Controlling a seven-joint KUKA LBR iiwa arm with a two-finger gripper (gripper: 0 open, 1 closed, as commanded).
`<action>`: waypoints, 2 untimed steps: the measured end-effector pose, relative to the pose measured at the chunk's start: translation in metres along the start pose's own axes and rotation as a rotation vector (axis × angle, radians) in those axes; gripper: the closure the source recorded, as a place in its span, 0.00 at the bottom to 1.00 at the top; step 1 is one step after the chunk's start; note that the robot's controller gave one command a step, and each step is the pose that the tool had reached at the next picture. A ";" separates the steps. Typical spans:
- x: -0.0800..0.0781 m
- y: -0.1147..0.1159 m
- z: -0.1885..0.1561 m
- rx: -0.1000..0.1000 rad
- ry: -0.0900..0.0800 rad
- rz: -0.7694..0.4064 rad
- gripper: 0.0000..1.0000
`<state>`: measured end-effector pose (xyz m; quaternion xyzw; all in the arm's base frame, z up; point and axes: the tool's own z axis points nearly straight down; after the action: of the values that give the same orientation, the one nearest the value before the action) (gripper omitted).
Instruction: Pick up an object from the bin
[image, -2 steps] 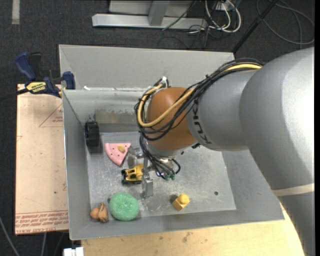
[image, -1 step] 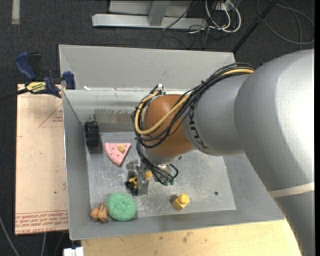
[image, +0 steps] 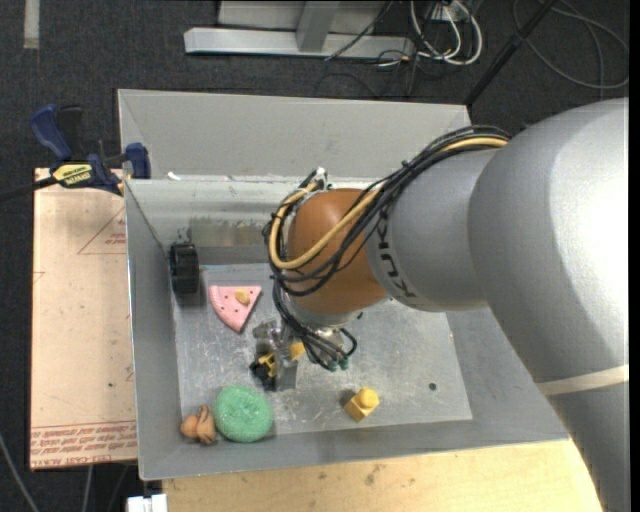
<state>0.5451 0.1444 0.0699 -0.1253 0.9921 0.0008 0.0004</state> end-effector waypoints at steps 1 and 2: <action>0.000 0.000 0.000 0.000 0.000 0.000 1.00; 0.000 0.000 0.000 0.000 0.000 0.000 1.00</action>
Offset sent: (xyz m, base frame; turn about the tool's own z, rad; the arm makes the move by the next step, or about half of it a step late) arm 0.0000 0.0000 0.0000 0.0000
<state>0.5451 0.1444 0.0698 -0.1251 0.9921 0.0010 0.0003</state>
